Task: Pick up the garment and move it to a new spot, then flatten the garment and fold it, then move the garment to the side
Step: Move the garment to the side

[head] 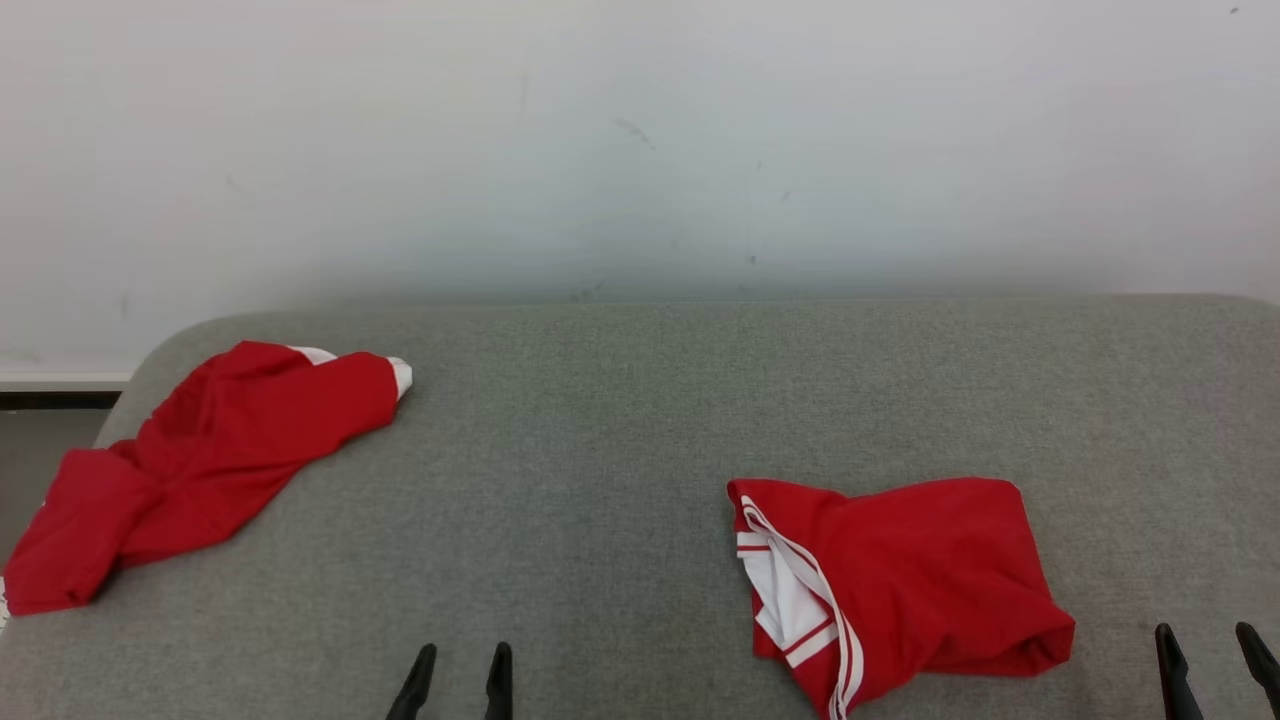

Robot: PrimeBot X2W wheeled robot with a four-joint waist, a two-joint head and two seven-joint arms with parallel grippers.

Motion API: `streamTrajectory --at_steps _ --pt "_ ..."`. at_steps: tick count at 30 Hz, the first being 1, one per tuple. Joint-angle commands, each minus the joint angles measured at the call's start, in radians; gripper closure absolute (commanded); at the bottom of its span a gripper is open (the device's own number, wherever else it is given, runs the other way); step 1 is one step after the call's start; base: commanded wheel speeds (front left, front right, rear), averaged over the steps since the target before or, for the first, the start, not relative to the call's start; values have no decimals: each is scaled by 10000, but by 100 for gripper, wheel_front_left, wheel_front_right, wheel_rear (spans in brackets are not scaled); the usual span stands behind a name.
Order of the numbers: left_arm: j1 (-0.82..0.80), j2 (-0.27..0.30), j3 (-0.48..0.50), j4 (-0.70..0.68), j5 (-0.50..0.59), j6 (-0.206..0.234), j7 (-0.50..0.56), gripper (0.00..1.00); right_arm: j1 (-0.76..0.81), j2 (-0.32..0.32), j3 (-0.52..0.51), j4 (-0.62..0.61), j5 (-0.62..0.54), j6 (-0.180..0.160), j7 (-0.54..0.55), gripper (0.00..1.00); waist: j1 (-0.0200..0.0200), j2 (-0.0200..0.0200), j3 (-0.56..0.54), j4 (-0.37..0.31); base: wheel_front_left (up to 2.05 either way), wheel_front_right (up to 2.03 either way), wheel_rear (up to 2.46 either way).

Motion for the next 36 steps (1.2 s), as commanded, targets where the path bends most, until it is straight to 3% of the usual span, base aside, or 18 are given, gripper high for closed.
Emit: streamTrajectory --at_steps 1,10,13,17,18,25,30,36 --pt "22 34 33 22 91 1 -5 0 -86 -23 83 -98 -38 -22 -29 0 0 -1 20 28 0 0 0" --pt "15 34 -64 41 89 1 -5 0 -677 -275 507 212 458 -22 7 0 0 -1 74 174 0 0 0" --pt "-17 34 -71 71 140 -40 -4 0 -1193 -341 727 422 1120 -21 475 0 0 -1 94 230 0 0 0" --pt "-96 34 -90 102 206 -89 -4 0 -1863 -617 1165 456 2669 -22 2205 0 0 -1 157 337 0 0 0" --pt "-96 34 -90 102 206 -89 -4 0 -1863 -617 1165 456 2669 -22 2205 0 0 -1 157 337 0 0 0" --pt "-327 34 -215 154 179 -125 -4 0 -2884 -1490 1161 697 4592 -22 6245 0 0 -1 548 818 0 0 0" --pt "-521 32 -332 143 79 -82 -4 0 -3035 -1757 1167 870 5297 -22 7782 0 0 -1 840 1213 0 0 0" --pt "-748 34 -497 95 -2 -1 -4 0 -2913 -1744 1111 1255 5957 -22 8602 0 0 -1 1198 1659 0 0 0"
